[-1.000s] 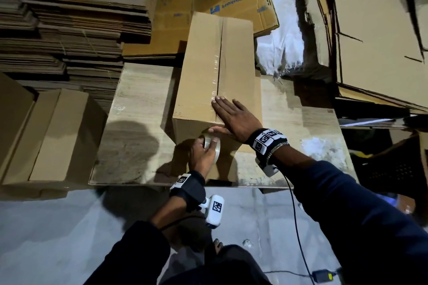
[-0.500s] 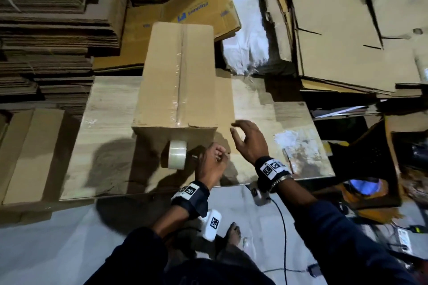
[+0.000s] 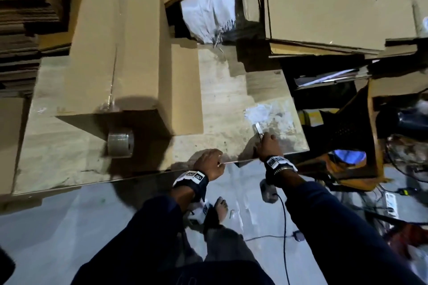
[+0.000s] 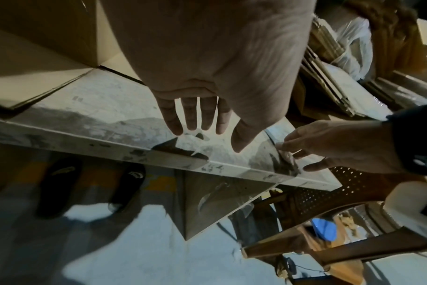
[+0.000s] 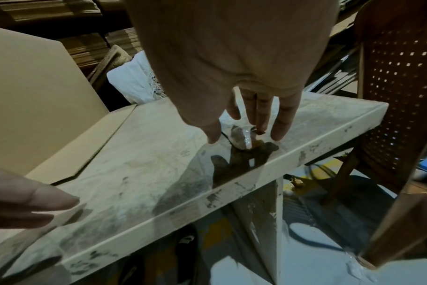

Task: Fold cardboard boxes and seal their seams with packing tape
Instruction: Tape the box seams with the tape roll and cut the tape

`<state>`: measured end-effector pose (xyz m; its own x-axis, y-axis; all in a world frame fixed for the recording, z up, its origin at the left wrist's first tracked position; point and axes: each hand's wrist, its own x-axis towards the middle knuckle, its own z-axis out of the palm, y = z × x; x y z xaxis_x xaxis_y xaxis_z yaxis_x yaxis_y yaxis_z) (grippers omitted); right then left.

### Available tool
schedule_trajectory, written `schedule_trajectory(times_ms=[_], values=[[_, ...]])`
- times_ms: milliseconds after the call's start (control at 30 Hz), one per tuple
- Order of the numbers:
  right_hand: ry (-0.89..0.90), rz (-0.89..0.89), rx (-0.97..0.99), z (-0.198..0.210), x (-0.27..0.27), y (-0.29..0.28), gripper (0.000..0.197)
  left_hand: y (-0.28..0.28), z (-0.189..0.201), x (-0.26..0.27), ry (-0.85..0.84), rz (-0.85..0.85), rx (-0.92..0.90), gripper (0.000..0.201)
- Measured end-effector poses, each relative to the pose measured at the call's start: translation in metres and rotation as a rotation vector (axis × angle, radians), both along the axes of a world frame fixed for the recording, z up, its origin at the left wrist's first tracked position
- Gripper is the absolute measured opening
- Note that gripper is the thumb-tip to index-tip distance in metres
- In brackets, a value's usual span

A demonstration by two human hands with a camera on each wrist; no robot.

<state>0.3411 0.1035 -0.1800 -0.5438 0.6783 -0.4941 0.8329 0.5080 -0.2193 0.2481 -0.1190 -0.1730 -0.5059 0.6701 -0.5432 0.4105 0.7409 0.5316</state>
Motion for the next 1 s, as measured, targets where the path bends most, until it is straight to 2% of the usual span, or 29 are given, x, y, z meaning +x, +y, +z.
schedule_trajectory(times_ms=[133, 333, 433, 567, 700, 767, 867, 933, 1000], values=[[-0.027, 0.007, 0.074, -0.002, -0.003, 0.008, 0.043, 0.005, -0.012, 0.004, 0.032, -0.102, -0.056, 0.052], [0.031, -0.011, 0.075, 0.01, -0.008, 0.002, 0.031, 0.001, -0.009, 0.004, 0.011, -0.063, -0.002, 0.056], [0.129, -0.072, -0.044, 0.025, -0.021, -0.013, 0.03, -0.006, 0.004, -0.004, 0.008, 0.008, 0.042, 0.056], [0.364, -0.077, -0.178, 0.053, -0.056, -0.051, 0.025, -0.02, 0.034, -0.02, 0.019, 0.119, 0.157, 0.048], [0.597, -0.087, -0.255, 0.095, -0.104, -0.1, 0.032, -0.042, 0.086, -0.048, 0.067, 0.262, 0.376, 0.041], [0.685, -0.023, -0.233, 0.127, -0.127, -0.133, 0.032, -0.06, 0.12, -0.064, 0.115, 0.329, 0.479, 0.034], [0.779, 0.087, -0.201, 0.167, -0.158, -0.18, 0.018, -0.095, 0.16, -0.086, 0.219, 0.434, 0.58, 0.027], [0.806, 0.18, -0.153, 0.184, -0.176, -0.212, 0.016, -0.122, 0.168, -0.101, 0.229, 0.531, 0.685, 0.024], [0.811, 0.263, -0.11, 0.193, -0.191, -0.238, 0.025, -0.147, 0.171, -0.112, 0.229, 0.652, 0.718, 0.024]])
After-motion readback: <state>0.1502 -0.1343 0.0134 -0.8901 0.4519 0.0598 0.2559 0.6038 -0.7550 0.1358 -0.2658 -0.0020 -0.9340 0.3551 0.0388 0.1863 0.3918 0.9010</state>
